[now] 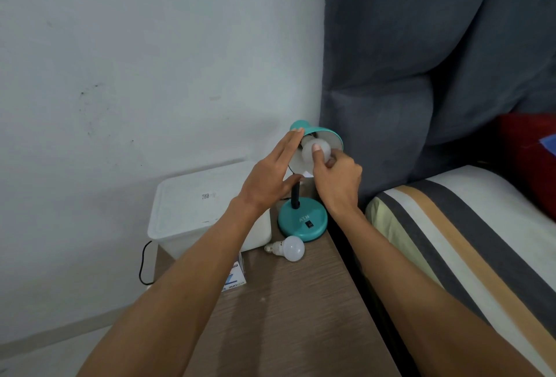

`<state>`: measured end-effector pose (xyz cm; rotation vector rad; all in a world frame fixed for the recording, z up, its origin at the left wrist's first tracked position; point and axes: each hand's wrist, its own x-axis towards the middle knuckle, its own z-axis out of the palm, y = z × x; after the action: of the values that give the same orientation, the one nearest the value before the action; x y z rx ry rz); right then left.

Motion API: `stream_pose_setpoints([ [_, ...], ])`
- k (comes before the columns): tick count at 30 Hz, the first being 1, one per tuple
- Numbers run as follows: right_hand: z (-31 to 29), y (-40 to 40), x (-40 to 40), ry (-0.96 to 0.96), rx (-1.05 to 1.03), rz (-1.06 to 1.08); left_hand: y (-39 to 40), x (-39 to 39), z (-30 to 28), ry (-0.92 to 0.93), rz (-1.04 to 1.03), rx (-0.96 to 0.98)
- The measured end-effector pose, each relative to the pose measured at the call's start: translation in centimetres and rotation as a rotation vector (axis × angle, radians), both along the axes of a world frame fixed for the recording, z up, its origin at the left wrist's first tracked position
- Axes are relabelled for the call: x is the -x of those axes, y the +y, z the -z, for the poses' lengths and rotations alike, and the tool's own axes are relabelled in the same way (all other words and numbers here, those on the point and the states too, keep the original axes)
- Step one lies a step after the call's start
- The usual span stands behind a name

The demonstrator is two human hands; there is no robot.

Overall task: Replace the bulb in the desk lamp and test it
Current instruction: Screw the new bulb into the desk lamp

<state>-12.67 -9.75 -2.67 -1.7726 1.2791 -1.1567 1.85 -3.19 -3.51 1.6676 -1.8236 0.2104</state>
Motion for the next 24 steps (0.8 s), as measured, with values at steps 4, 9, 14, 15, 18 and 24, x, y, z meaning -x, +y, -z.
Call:
stream_pose_setpoints([
  [4, -0.2, 0.5, -0.1, 0.015, 0.165, 0.000, 0.0, -0.1, -0.1, -0.008, 0.002, -0.006],
  [9, 0.5, 0.5, 0.1, 0.138, 0.279, -0.091, 0.0, -0.1, 0.0, 0.014, 0.004, -0.003],
  [14, 0.0, 0.0, 0.0, 0.040, 0.037, 0.007, 0.0, -0.1, 0.1, 0.001, 0.000, -0.013],
  [15, -0.2, 0.0, -0.1, 0.037, 0.044, 0.014, 0.0, -0.1, 0.0, -0.004, -0.002, -0.012],
  [18, -0.5, 0.4, 0.0, 0.056, 0.182, -0.018, 0.0, -0.1, -0.1, -0.007, -0.001, -0.015],
  [24, 0.3, 0.8, -0.2, 0.104, 0.286, -0.125, -0.1, -0.3, 0.1, -0.001, 0.000, -0.003],
])
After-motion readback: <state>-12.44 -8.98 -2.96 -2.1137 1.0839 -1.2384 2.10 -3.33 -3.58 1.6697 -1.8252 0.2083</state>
